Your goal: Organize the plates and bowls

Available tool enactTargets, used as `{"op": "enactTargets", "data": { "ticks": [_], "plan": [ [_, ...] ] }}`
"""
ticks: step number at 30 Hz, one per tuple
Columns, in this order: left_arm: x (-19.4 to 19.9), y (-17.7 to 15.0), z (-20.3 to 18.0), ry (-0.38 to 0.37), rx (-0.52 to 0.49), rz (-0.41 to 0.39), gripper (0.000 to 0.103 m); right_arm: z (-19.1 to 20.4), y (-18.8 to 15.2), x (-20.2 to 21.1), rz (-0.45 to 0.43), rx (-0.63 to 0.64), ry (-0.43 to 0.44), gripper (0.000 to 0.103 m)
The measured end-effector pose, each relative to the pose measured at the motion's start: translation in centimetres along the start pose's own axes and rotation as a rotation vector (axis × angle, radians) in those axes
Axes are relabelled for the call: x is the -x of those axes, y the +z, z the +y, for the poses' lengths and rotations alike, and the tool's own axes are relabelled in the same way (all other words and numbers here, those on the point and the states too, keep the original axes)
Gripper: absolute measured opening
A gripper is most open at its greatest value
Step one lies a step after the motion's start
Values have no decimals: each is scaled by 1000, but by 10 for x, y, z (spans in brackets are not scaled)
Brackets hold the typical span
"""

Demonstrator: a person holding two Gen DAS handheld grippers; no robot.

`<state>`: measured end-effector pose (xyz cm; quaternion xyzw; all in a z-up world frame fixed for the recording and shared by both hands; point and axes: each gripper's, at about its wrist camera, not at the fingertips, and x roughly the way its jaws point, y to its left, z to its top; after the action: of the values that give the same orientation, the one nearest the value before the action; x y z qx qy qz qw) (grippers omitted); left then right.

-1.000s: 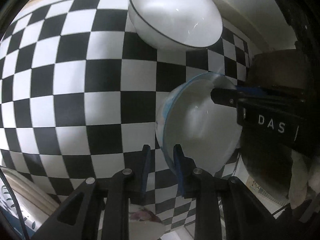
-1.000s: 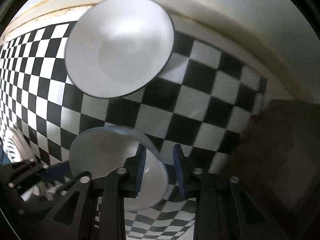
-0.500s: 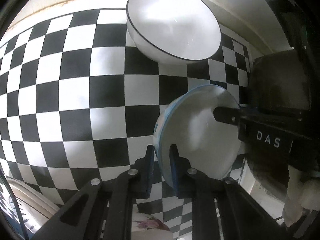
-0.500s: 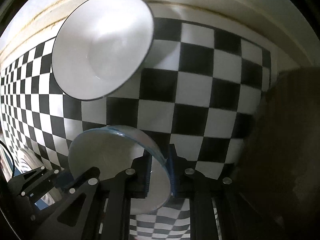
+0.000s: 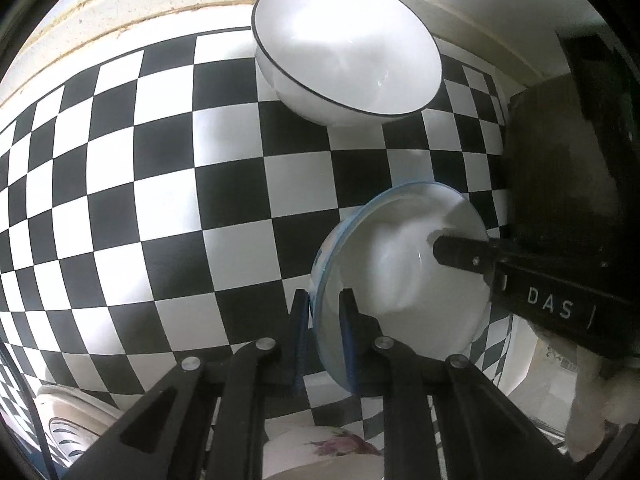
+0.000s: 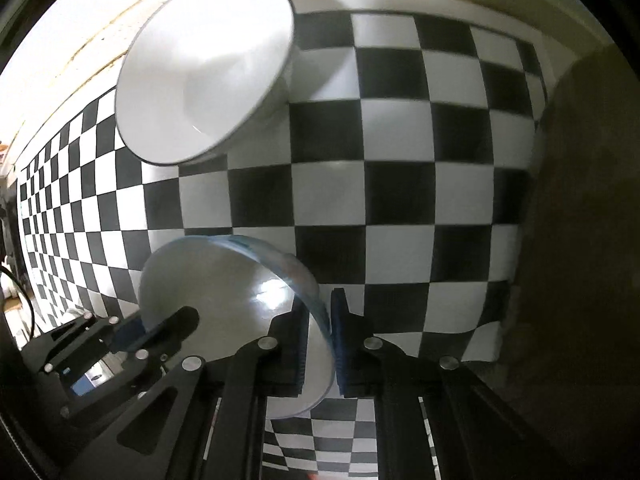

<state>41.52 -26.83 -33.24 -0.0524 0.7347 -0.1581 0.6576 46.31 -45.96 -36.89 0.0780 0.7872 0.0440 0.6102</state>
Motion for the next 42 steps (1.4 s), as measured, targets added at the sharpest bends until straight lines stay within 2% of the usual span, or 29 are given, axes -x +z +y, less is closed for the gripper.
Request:
{"op": "enactTargets", "data": {
  "ticks": [3, 11, 16, 32, 42],
  "plan": [
    [2, 2, -1, -2, 11, -17, 13, -7, -5, -3, -9, -29, 17, 11],
    [17, -1, -15, 29, -36, -54, 13, -23, -27, 3, -33, -53, 58, 8],
    [34, -14, -20, 32, -64, -74, 13, -31, -45, 16, -51, -59, 91, 8],
    [89, -92, -23, 43, -155, -134, 13, -17, -137, 56, -123, -34, 143, 7],
    [96, -132, -9, 34, -174, -122, 13, 11, -188, 44, -128, -41, 176, 7]
  ]
}}
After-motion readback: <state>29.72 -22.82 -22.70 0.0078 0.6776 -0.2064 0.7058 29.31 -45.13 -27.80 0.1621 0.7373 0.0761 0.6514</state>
